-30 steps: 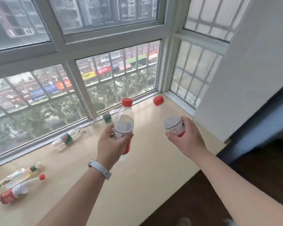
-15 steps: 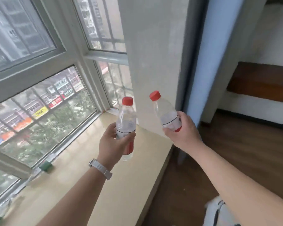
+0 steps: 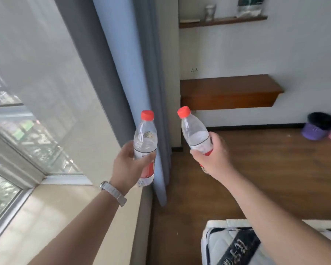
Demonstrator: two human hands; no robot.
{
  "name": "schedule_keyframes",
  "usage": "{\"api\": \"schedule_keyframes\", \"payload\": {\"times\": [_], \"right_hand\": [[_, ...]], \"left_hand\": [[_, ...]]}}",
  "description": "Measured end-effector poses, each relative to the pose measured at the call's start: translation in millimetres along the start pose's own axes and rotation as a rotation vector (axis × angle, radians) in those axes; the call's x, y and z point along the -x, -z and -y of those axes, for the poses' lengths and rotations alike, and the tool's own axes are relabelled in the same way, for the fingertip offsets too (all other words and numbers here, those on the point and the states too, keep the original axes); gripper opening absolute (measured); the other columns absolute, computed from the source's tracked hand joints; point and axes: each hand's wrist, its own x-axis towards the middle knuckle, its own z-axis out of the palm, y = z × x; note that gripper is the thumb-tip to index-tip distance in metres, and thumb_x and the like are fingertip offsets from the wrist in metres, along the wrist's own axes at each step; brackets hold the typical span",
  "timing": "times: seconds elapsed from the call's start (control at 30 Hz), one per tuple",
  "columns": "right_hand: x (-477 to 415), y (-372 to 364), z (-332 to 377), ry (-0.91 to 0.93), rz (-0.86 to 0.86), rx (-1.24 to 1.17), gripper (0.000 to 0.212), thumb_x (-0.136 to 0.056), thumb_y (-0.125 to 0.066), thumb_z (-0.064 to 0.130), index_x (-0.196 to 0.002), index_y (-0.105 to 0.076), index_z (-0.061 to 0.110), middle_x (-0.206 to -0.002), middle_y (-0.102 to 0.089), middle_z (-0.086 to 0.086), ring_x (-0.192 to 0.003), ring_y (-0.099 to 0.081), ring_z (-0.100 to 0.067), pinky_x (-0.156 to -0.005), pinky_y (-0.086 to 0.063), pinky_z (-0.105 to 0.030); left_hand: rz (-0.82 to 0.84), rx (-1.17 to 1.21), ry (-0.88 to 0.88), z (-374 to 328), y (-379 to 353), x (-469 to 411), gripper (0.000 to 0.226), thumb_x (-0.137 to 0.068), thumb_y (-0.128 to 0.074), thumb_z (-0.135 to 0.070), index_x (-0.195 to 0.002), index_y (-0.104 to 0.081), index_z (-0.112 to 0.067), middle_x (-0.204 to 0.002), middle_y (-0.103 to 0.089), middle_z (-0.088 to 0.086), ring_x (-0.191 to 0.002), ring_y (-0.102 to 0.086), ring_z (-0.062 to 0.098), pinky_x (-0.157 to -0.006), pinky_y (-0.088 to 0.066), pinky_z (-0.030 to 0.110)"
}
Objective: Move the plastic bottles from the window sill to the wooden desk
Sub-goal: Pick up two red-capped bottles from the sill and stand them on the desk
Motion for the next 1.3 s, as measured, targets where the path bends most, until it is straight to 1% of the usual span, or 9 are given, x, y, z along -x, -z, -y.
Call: {"api": "schedule_keyframes", "payload": {"times": [0.1, 0.3, 0.43, 0.6, 0.7, 0.93, 1.03, 1.13, 1.3], "right_hand": [[-7.9, 22.0, -13.2, -0.065, -0.067, 0.002, 0.051, -0.069, -0.082, 0.034, -0.107, -0.047, 0.039, -0.100, -0.051, 0.022, -0.092, -0.056, -0.006, -0.081, -0.052, -0.034], [-28.9, 41.1, -36.3, -0.162, -0.136, -0.004, 0.053, -0.070, -0.081, 0.034, -0.111, -0.048, 0.039, -0.106, -0.051, 0.021, -0.096, -0.056, -0.002, -0.074, -0.047, -0.023], [-56.8, 36.7, -49.0, -0.220, -0.153, 0.016, 0.057, -0.072, -0.081, 0.034, -0.119, -0.048, 0.035, -0.111, -0.051, 0.016, -0.097, -0.056, -0.003, -0.067, -0.042, -0.014], [-119.5, 14.6, -56.5, -0.259, -0.173, 0.061, 0.059, -0.070, -0.080, 0.042, -0.119, -0.047, 0.038, -0.111, -0.055, 0.015, -0.096, -0.059, -0.007, -0.071, -0.051, -0.023], [-159.8, 0.7, -51.4, -0.247, -0.174, 0.106, 0.059, -0.073, -0.080, 0.041, -0.121, -0.047, 0.035, -0.111, -0.053, 0.014, -0.098, -0.057, -0.008, -0.069, -0.047, -0.019], [-247.5, -20.7, -51.3, -0.288, -0.241, 0.139, 0.061, -0.075, -0.080, 0.042, -0.124, -0.046, 0.033, -0.112, -0.054, 0.011, -0.098, -0.057, -0.009, -0.067, -0.046, -0.018], [-261.3, -21.9, -60.2, -0.311, -0.258, 0.133, 0.058, -0.073, -0.079, 0.044, -0.120, -0.046, 0.036, -0.110, -0.055, 0.013, -0.097, -0.058, -0.009, -0.067, -0.048, -0.019], [-275.3, -18.9, -67.6, -0.337, -0.263, 0.139, 0.056, -0.074, -0.080, 0.042, -0.116, -0.043, 0.040, -0.109, -0.054, 0.015, -0.094, -0.058, -0.006, -0.062, -0.044, -0.013], [-301.7, -9.9, -83.0, -0.368, -0.316, 0.120, 0.053, -0.073, -0.080, 0.041, -0.113, -0.045, 0.041, -0.105, -0.054, 0.018, -0.092, -0.058, -0.007, -0.063, -0.046, -0.017]], "left_hand": [[0.083, 0.004, -0.039, -15.6, -24.3, -18.3, 0.035, -0.075, -0.084, -0.035, -0.104, -0.066, -0.032, -0.092, -0.072, -0.016, -0.085, -0.068, -0.001, -0.071, -0.050, 0.022], [0.172, 0.026, -0.053, -22.2, -64.0, -63.8, 0.040, -0.073, -0.084, -0.039, -0.109, -0.065, -0.034, -0.094, -0.073, -0.016, -0.087, -0.068, 0.001, -0.076, -0.052, 0.026], [0.234, 0.068, -0.060, -17.7, -89.8, -101.0, 0.035, -0.077, -0.084, -0.027, -0.107, -0.065, -0.029, -0.092, -0.072, -0.016, -0.081, -0.066, -0.007, -0.066, -0.048, 0.011], [0.281, 0.110, -0.059, -9.0, -114.6, -174.9, 0.043, -0.075, -0.085, -0.034, -0.112, -0.065, -0.029, -0.100, -0.072, -0.015, -0.088, -0.068, 0.000, -0.076, -0.052, 0.024], [0.292, 0.145, -0.080, -16.9, -126.6, -217.6, 0.047, -0.074, -0.084, -0.039, -0.116, -0.064, -0.030, -0.104, -0.072, -0.013, -0.095, -0.070, 0.011, -0.083, -0.057, 0.034], [0.337, 0.233, -0.082, -32.1, -156.4, -317.0, 0.047, -0.075, -0.085, -0.033, -0.116, -0.063, -0.033, -0.107, -0.071, -0.014, -0.097, -0.069, 0.010, -0.087, -0.057, 0.035], [0.357, 0.259, -0.055, -32.5, -169.3, -341.3, 0.047, -0.076, -0.084, -0.032, -0.118, -0.062, -0.033, -0.109, -0.070, -0.014, -0.100, -0.068, 0.011, -0.090, -0.056, 0.036], [0.382, 0.267, -0.033, -32.4, -182.2, -358.4, 0.047, -0.078, -0.083, -0.033, -0.119, -0.060, -0.036, -0.112, -0.069, -0.016, -0.102, -0.067, 0.014, -0.090, -0.057, 0.038], [0.397, 0.225, -0.035, -35.1, -211.1, -384.9, 0.052, -0.078, -0.082, -0.037, -0.125, -0.059, -0.033, -0.115, -0.067, -0.014, -0.105, -0.065, 0.016, -0.090, -0.057, 0.040]]}}
